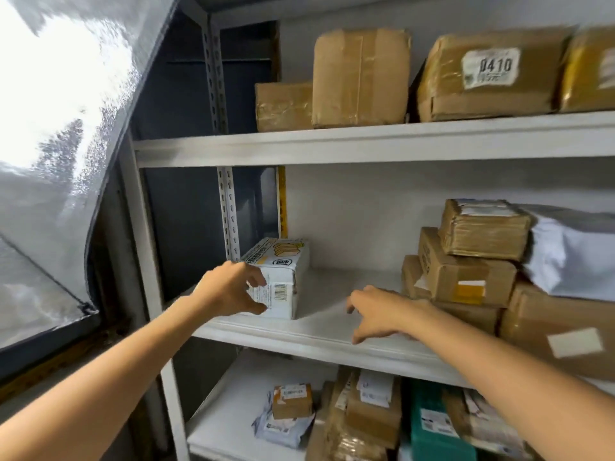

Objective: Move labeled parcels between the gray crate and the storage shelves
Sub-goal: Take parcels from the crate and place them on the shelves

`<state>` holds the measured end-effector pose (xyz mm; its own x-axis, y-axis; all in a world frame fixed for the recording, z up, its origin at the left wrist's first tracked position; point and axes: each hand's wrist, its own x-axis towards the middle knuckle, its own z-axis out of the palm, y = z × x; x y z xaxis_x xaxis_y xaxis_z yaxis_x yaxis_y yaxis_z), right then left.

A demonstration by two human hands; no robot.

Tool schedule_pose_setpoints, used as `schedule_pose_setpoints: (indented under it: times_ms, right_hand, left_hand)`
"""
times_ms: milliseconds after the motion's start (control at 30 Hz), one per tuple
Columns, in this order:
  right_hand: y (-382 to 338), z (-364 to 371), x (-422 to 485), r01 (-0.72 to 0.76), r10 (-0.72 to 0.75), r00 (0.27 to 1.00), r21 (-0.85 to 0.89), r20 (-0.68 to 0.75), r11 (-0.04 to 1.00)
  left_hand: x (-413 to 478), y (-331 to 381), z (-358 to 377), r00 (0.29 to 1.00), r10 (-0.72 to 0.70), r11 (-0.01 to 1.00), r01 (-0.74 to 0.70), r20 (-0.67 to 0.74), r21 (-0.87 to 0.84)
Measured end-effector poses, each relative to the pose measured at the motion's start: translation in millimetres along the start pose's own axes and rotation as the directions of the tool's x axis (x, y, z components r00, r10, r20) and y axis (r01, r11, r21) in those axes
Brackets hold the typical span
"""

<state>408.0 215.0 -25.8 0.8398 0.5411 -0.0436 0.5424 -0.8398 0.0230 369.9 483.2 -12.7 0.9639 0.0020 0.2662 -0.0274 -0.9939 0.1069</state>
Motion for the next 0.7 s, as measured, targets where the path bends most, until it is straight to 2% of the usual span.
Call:
schedule_pose_setpoints:
  times_ms: [133,400,533,700]
  right_hand:
    - [45,-11,-61,-0.004,0.003,1.0,0.011,0.003,1.0]
    - [144,-25,-173,-0.142,0.142,0.99,0.004,-0.005,0.99]
    - [169,-31,-206,-0.206,0.209,0.977,0.062,-0.05,0.977]
    - [176,-28,-220,-0.244,0.248,0.967,0.074,-0.06,0.967]
  left_hand:
    - [-11,92,-1,0.992,0.101,0.993,-0.105,0.072,0.046]
    - [-9,245,7,0.959,0.269,0.963,-0.265,0.092,-0.05]
    - [-8,281,10,0.938,0.332,0.943,-0.328,0.101,-0.058]
    - [-2,289,8,0.937,0.336,0.941,-0.331,0.094,-0.072]
